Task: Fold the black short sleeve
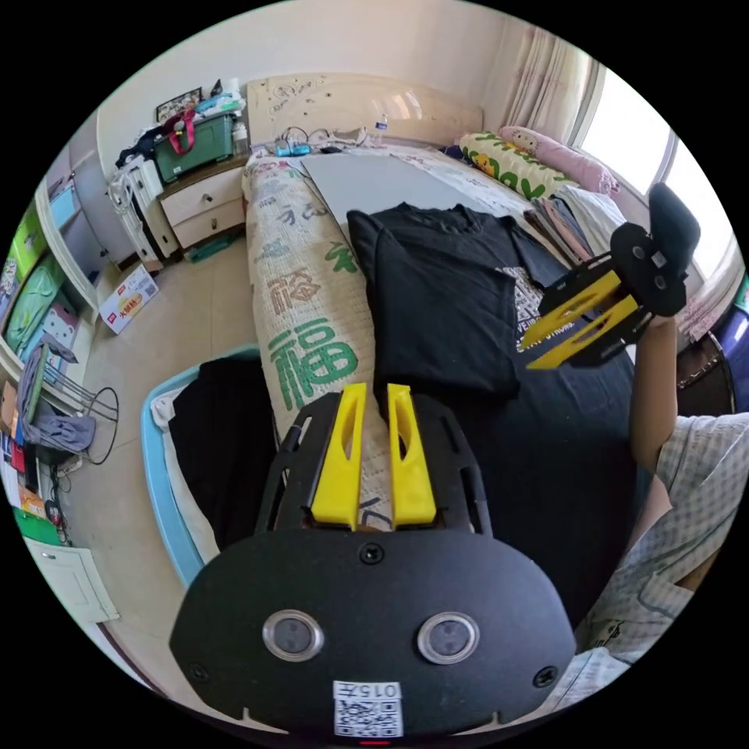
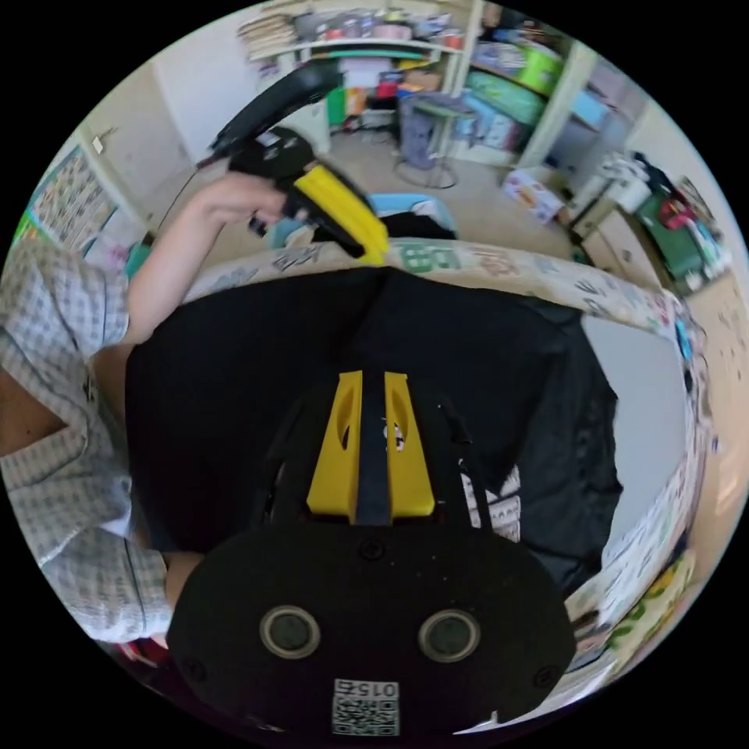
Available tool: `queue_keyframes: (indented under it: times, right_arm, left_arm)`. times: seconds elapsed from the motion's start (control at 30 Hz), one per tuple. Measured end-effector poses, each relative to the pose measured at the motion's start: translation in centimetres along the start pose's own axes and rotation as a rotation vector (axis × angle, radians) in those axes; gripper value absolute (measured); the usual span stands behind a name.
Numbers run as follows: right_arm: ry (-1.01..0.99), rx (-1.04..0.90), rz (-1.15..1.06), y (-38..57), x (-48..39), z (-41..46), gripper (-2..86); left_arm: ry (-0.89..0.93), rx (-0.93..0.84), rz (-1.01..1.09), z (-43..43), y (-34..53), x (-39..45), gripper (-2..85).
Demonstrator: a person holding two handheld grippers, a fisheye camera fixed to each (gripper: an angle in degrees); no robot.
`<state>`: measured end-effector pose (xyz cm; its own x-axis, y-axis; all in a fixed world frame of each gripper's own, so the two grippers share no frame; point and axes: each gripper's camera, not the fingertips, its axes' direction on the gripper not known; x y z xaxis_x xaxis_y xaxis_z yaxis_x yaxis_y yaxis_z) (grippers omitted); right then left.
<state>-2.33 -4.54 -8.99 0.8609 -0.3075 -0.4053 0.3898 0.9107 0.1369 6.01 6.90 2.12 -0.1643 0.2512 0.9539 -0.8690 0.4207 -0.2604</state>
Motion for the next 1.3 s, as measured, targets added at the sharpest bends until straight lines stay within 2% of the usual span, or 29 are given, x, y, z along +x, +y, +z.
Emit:
queue_keyframes:
  times: [0.07,0.13,0.3,0.4,0.43,0.53,0.6,0.63,0.7,0.77,0.87,0.93,1.03,1.1,1.23,1.3]
  right_arm:
    - [0.084,0.072,0.262,3.0,3.4,-0.5,5.4]
    - [0.081,0.07,0.345,4.8,4.7,0.3,5.2]
    - [0.078,-0.06,0.397,7.6,5.4,4.6,5.7]
    - [0.077,-0.13,0.407,9.4,5.4,6.8,5.0]
    - [0.053,-0.067,0.426,10.3,5.4,6.1,5.5]
    - [-0.001,0.262,0.487,14.3,5.3,0.9,6.5]
    - [0.103,0.395,0.533,17.5,5.9,-1.9,6.5]
    - [0.224,0.449,0.586,19.8,7.0,-3.1,6.2]
    - [0.398,0.492,0.681,23.1,9.5,-3.8,5.3]
    - [0.49,0.347,0.727,26.3,14.1,-1.7,5.3]
    - [0.48,0.197,0.789,29.6,18.7,2.6,7.8]
    - [0.459,0.175,0.855,31.3,20.8,4.4,9.4]
    - [0.396,0.25,0.925,33.2,22.7,5.7,10.4]
    - [0.34,0.217,0.921,33.4,23.6,7.0,10.5]
    - [0.248,0.021,0.882,33.6,24.8,11.3,10.4]
    - [0.26,0.065,0.915,34.4,24.8,11.3,9.5]
  left_arm:
    - [0.035,0.065,0.056,-1.5,-0.3,1.1,5.1]
    - [0.098,0.089,0.127,-1.7,-0.8,2.3,5.1]
    - [0.353,0.078,0.259,0.2,-2.2,4.3,4.7]
    - [0.295,-0.056,0.286,2.6,-2.9,5.1,4.1]
    - [0.257,-0.085,0.298,3.1,-3.0,5.3,4.2]
    - [0.267,0.002,0.238,1.5,-2.9,3.5,4.9]
    - [0.264,0.137,0.088,-0.2,-2.6,0.9,5.3]
    - [0.293,0.234,-0.016,-1.4,-2.3,-0.8,5.6]
    - [0.251,0.269,-0.064,-2.5,-3.2,-2.1,6.4]
    - [0.126,0.219,-0.052,-3.0,-7.7,-2.5,9.3]
    - [0.077,0.259,-0.03,-1.9,-15.3,-2.3,11.4]
    - [0.131,0.228,-0.057,0.4,-19.9,-2.9,12.4]
    - [0.153,0.09,-0.119,5.5,-25.8,-3.6,14.4]
    - [0.146,0.041,-0.125,7.7,-27.7,-3.4,15.3]
    - [0.083,-0.128,-0.117,11.7,-29.1,-3.1,14.0]
    - [0.046,-0.109,-0.121,11.8,-28.8,-3.2,12.9]
